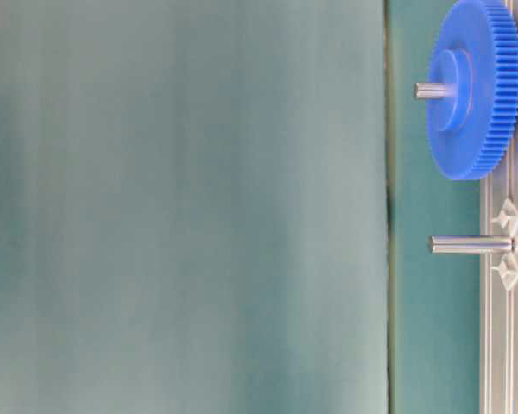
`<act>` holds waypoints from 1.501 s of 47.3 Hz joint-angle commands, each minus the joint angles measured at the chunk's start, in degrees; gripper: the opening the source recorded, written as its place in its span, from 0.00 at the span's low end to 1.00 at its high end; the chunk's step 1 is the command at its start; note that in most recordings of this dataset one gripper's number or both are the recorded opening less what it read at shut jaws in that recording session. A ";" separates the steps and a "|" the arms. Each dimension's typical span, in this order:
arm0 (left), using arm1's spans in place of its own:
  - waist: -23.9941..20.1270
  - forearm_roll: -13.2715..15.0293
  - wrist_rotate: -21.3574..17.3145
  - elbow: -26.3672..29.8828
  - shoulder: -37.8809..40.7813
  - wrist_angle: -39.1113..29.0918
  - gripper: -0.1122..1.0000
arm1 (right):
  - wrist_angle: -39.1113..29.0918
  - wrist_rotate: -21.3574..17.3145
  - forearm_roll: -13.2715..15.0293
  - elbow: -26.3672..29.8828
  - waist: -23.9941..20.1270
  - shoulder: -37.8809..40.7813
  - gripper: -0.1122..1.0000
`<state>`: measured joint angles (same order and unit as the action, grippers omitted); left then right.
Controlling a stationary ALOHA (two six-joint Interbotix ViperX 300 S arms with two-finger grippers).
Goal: Find the location of the shaft and insert the small gear.
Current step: 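Move the left gripper toward the small blue gear on the table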
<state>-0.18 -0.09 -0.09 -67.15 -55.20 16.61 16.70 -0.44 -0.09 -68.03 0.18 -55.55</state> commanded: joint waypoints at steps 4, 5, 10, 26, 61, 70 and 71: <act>-0.09 -0.79 0.70 -0.18 0.70 0.18 0.15 | -1.32 -0.09 -0.97 -0.09 0.35 0.62 0.25; -0.09 -0.79 0.79 0.00 0.79 -0.26 0.12 | -1.93 -0.18 -1.32 -0.35 0.35 0.62 0.22; 0.09 -0.79 1.41 0.53 1.05 -2.20 0.09 | -5.45 -1.32 -1.76 -0.97 0.26 0.44 0.11; 1.67 -0.79 2.20 3.52 5.89 -9.76 0.09 | -8.61 -2.46 -1.76 -2.20 0.53 -0.53 0.08; 3.78 -0.79 2.11 12.74 22.94 -24.79 0.09 | -14.68 -2.64 -1.76 -2.37 1.76 -0.62 0.08; 4.57 -0.79 2.11 15.03 27.33 -26.89 0.09 | -14.68 -2.64 -1.85 -2.29 1.85 -0.62 0.08; 4.57 -0.79 2.11 15.29 27.77 -27.07 0.09 | -14.68 -2.64 -1.85 -2.29 1.85 -0.62 0.08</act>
<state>3.96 -0.79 2.02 -54.14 -28.48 -10.11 1.76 -2.46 -1.76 -71.10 1.85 -56.43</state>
